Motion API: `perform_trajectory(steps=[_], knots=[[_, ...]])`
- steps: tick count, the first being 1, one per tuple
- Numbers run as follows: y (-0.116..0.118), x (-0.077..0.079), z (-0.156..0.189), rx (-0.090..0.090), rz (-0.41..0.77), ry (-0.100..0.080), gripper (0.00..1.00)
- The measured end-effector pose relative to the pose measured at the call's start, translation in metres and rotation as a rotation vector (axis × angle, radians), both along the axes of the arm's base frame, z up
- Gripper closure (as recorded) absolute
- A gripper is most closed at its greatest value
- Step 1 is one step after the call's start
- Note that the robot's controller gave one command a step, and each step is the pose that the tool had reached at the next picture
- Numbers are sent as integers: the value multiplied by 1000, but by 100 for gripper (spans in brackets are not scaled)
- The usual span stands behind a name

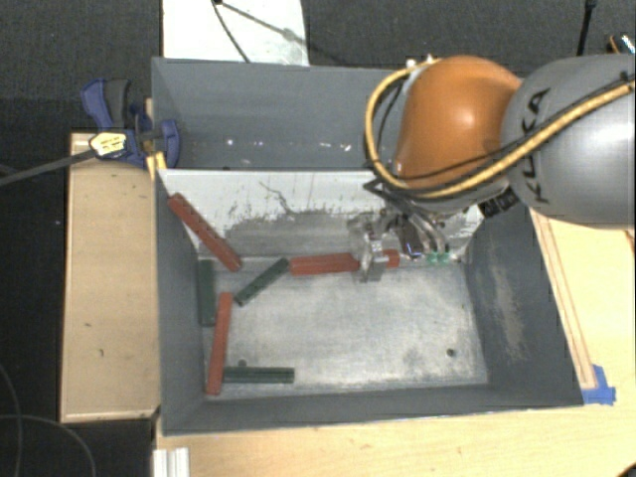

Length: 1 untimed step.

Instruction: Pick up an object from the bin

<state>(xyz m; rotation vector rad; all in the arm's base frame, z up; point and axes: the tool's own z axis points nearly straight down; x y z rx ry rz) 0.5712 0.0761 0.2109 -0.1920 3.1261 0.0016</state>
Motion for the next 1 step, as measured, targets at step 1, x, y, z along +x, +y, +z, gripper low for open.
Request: perform_trajectory(steps=[1], knots=[[-13, -1, 78, -2, 160, -1, 100]])
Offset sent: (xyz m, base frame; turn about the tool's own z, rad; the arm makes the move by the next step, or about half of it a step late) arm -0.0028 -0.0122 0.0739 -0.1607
